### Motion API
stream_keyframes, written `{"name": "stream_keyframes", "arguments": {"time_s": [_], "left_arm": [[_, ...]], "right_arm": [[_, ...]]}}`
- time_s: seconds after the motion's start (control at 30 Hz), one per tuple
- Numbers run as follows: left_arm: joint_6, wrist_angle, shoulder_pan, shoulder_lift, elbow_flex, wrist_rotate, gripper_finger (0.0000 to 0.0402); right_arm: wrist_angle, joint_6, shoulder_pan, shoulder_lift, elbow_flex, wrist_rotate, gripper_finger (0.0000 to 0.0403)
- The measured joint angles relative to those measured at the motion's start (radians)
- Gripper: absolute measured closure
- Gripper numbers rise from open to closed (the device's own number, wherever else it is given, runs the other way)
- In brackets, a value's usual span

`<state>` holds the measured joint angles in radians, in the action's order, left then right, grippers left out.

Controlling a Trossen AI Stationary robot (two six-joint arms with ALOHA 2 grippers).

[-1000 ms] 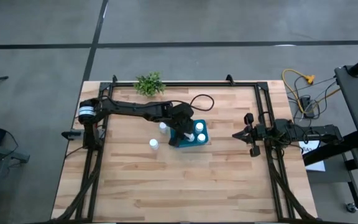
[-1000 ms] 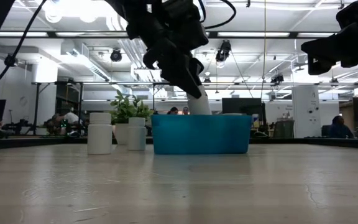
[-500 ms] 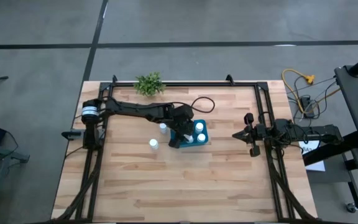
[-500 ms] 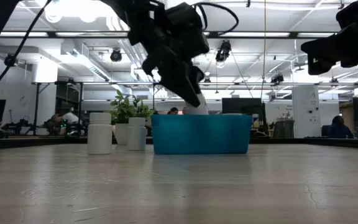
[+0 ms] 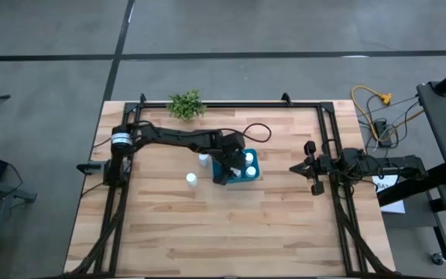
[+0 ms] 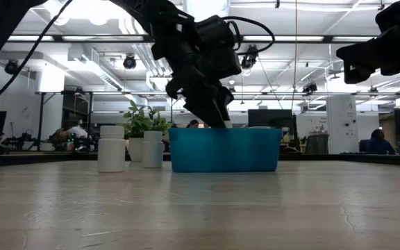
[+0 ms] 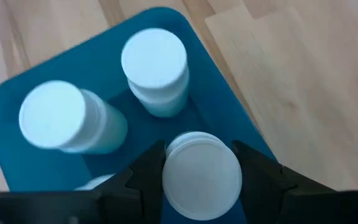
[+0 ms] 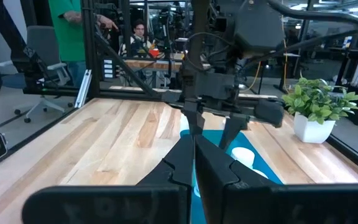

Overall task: Pick and place pill bottles into a basket
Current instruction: Put the white medicine bottle into the blue bin

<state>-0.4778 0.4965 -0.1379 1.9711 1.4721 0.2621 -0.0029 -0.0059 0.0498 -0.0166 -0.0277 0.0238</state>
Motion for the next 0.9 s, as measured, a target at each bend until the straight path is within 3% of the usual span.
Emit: {"name": "stream_keyframes", "arguments": {"time_s": [0.9], "left_arm": [[0.0,0.018,0.0,0.02,0.015,-0.001,0.0259]], "right_arm": [[0.0,0.002,0.0,0.001,0.0,0.0,0.0394]]}}
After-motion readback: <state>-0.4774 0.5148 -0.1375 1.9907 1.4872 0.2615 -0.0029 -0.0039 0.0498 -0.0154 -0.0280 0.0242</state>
